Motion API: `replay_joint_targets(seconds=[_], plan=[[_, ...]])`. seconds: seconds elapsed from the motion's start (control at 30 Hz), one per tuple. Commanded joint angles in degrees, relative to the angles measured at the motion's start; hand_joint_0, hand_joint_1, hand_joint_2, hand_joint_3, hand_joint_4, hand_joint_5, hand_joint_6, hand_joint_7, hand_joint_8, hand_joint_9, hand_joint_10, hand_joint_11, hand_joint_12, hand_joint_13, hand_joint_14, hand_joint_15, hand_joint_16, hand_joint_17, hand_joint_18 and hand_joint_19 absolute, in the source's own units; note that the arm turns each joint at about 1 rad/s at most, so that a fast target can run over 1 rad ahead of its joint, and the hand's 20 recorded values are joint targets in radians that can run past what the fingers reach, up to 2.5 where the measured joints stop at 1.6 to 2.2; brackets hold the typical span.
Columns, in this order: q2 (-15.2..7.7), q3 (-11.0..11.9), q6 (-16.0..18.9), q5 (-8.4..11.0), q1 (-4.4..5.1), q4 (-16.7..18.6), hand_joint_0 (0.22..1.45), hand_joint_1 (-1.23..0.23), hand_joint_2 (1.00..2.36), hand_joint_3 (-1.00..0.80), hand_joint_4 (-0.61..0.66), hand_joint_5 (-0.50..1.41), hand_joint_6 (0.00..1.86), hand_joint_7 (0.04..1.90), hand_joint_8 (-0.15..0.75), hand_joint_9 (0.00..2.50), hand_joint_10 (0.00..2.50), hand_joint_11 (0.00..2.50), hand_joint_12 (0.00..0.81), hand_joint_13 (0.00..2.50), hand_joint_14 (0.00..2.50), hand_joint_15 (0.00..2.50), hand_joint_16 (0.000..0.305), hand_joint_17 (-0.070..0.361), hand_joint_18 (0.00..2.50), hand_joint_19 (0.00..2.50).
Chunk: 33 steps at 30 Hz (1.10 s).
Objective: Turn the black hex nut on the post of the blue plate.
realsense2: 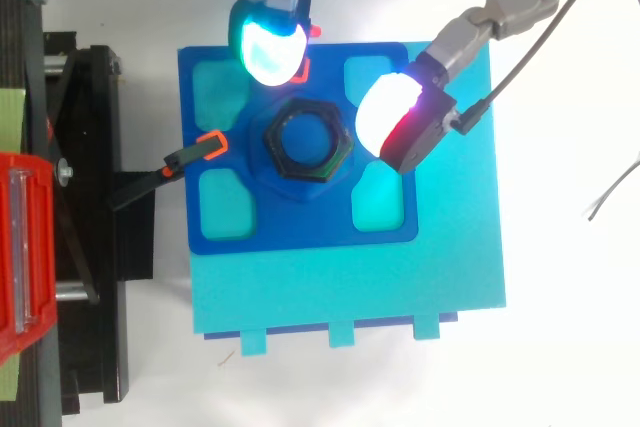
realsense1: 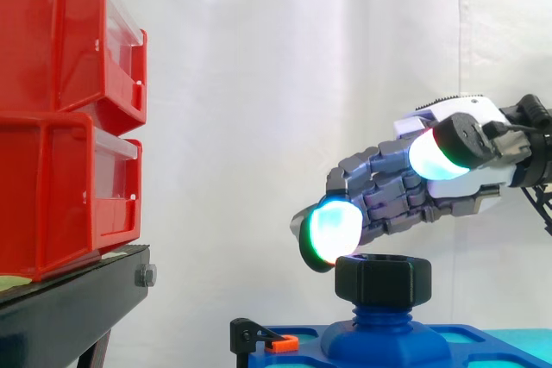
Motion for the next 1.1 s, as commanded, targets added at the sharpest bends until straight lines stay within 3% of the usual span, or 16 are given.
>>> replay_joint_targets(seconds=[0.0, 0.1, 0.33, 1.07], plan=[[0.01, 1.05, 0.0, -0.29, -0.1, -1.0, 0.38, -0.44, 1.0, -0.5, 0.2, -0.25, 0.5, 0.96, 0.256, 0.0, 0.0, 0.0, 0.377, 0.0, 0.0, 0.0, 0.052, 0.118, 0.0, 0.0], [0.01, 2.01, -0.09, -0.29, -0.1, -1.71, 0.37, -0.51, 1.0, -0.5, 0.2, -0.25, 0.5, 0.94, 0.255, 0.0, 0.0, 0.0, 0.376, 0.0, 0.0, 0.0, 0.052, 0.118, 0.0, 0.0], [-0.08, 2.28, -0.17, 0.5, 1.22, -0.48, 0.38, -0.69, 1.0, -0.5, 0.15, -0.26, 0.5, 0.89, 0.234, 0.0, 0.0, 0.0, 0.367, 0.0, 0.0, 0.0, 0.051, 0.114, 0.0, 0.0], [-0.08, 0.17, 0.09, 5.43, 5.79, 1.11, 0.38, -0.64, 1.0, -0.5, 0.15, -0.26, 0.5, 0.89, 0.237, 0.0, 0.0, 0.0, 0.369, 0.0, 0.0, 0.0, 0.051, 0.116, 0.0, 0.0]])
